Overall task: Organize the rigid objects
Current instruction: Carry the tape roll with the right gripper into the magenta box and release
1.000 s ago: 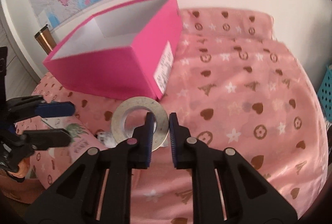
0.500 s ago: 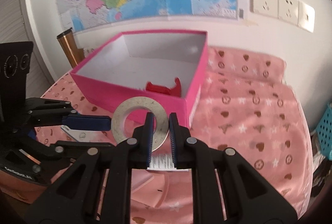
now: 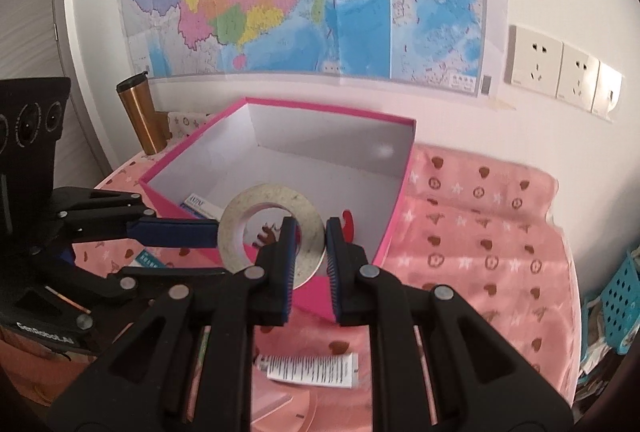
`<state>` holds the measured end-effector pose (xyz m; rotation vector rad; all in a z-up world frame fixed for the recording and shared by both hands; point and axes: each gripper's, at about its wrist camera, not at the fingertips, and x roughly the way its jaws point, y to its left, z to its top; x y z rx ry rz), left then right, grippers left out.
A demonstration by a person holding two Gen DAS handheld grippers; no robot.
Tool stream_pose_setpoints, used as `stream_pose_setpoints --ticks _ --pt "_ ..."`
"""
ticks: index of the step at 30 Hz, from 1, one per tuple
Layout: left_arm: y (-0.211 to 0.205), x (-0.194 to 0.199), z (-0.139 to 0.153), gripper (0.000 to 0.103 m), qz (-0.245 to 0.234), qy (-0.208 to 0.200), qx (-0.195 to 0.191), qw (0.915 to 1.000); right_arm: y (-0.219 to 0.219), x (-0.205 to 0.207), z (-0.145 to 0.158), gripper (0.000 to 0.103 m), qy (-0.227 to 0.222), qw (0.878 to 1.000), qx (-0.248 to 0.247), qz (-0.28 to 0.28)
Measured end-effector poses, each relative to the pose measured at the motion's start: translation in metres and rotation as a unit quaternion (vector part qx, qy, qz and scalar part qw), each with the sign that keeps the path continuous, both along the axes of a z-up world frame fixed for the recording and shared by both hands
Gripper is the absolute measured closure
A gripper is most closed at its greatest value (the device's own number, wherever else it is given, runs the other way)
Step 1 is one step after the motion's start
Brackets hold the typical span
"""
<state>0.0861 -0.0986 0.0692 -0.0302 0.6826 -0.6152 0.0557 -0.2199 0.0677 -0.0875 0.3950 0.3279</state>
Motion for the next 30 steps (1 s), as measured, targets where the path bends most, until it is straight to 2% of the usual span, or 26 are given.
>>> stream_pose_setpoints --ticks 15,26,27,28,30 --pt "0.002 0.046 -0.016 0.066 0.020 0.036 0.009 0.9991 0.001 0.049 -0.002 0.087 0.031 0.999 -0.012 -0.006" --pt "0.000 0.069 -0.035 0.066 0.035 0.070 0.019 0.9967 0.001 0.086 -0.017 0.086 0.083 0.996 -0.024 -0.022" --pt "0.001 0.070 -0.035 0.066 0.040 0.073 0.020 0.9963 0.001 0.087 -0.018 0.083 0.087 0.995 -0.026 -0.030" --pt "0.002 0.071 -0.036 0.068 0.047 0.076 0.022 0.9958 0.002 0.087 -0.018 0.072 0.087 0.995 -0.028 -0.036" --pt "0.007 0.070 -0.036 0.068 0.060 0.074 0.022 0.9952 0.002 0.081 -0.015 0.059 0.070 0.996 -0.025 -0.046"
